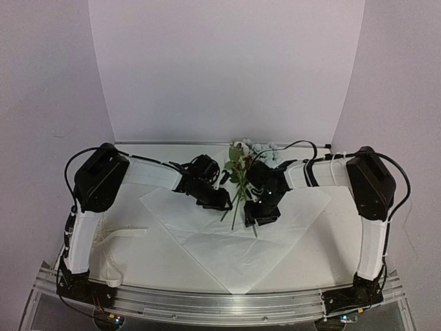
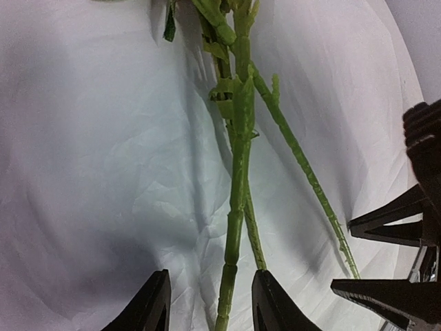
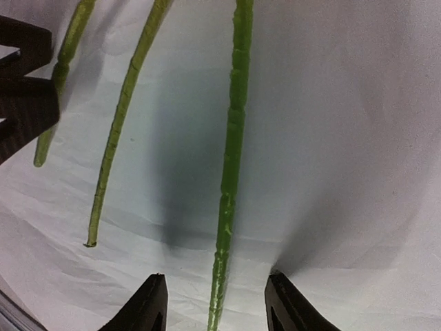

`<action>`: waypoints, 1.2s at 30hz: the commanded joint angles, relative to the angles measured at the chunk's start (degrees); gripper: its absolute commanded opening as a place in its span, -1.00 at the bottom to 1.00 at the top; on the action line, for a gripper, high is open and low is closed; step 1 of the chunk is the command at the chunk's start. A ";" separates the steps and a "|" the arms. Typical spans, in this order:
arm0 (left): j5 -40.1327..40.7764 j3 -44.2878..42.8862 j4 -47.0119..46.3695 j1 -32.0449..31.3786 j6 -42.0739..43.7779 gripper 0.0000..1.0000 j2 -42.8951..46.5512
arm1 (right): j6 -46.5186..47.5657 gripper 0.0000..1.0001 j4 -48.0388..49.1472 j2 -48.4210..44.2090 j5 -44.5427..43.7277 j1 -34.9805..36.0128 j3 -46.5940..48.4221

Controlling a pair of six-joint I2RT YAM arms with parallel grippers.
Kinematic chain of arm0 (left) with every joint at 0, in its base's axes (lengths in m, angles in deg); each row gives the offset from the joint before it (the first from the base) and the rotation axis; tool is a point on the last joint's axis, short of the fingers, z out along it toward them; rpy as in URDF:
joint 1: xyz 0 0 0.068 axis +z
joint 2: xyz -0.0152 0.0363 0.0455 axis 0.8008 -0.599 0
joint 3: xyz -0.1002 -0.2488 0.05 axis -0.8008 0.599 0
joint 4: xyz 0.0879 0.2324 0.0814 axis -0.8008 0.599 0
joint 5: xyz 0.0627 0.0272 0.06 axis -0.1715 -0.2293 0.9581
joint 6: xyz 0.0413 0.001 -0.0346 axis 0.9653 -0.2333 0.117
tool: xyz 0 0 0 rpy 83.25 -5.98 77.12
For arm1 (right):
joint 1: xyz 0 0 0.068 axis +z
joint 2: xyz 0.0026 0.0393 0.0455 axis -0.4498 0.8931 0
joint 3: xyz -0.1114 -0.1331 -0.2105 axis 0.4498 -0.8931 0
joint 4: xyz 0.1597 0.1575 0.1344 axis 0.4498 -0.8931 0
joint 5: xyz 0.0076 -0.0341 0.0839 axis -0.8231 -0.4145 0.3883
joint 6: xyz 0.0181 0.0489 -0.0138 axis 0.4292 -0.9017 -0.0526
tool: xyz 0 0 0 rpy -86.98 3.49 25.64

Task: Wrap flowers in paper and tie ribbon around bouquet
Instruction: Adjust the fake flower on the flattened wrapping paper.

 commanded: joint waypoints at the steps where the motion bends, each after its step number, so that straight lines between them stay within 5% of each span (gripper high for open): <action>1: -0.92 -3.33 -0.55 -0.63 2.50 -0.17 -1.31 | 0.41 -0.08 0.01 1.52 -2.27 0.08 2.15; 11: 0.69 -7.41 1.97 -1.48 3.64 -0.37 -4.15 | 0.83 -0.49 0.19 1.04 -2.09 0.10 1.98; 22: 2.54 -6.77 1.41 -1.60 4.38 -1.00 -1.33 | 0.75 -1.00 0.29 -1.54 -1.84 0.13 1.07; 36: 2.84 0.82 -8.54 -1.47 4.19 -1.00 10.43 | -1.61 -1.00 2.36 -5.97 -3.79 0.12 -1.00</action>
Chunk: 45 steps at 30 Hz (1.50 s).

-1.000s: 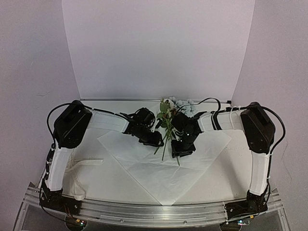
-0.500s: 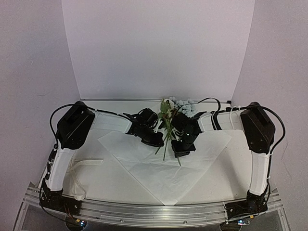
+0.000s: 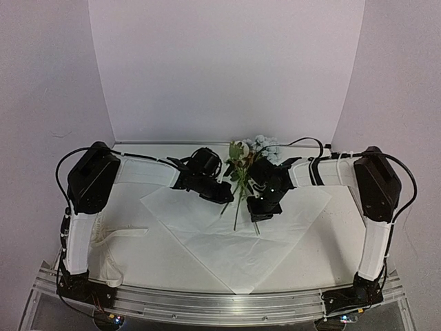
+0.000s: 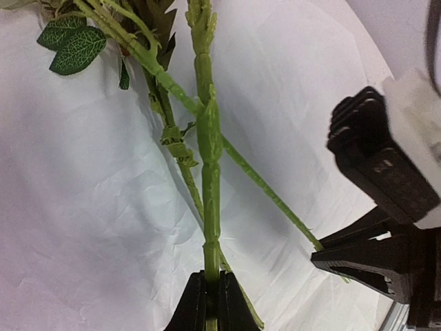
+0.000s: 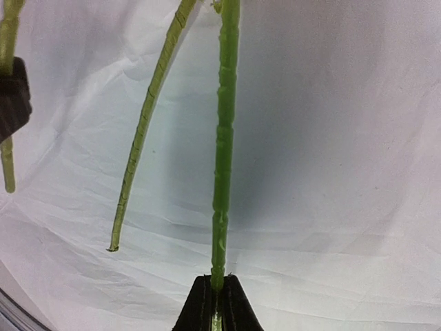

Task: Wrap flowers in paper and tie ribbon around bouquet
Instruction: Adjust the fake flower on the flattened wrapping paper.

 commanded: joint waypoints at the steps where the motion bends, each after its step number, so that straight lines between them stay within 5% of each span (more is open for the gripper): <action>1: 0.71 1.19 -7.64 -0.03 -0.49 -1.00 7.13 | -1.23 -1.00 1.63 -3.52 -2.05 0.13 -0.37; 31: 11.09 20.23 -24.08 1.23 -18.90 -1.00 20.86 | -3.70 -1.00 6.23 -7.88 -8.96 -1.05 -0.62; 45: 7.68 15.40 -24.68 -0.15 -24.22 -1.00 11.99 | -7.47 -1.00 9.33 -7.48 -7.30 -4.01 -1.03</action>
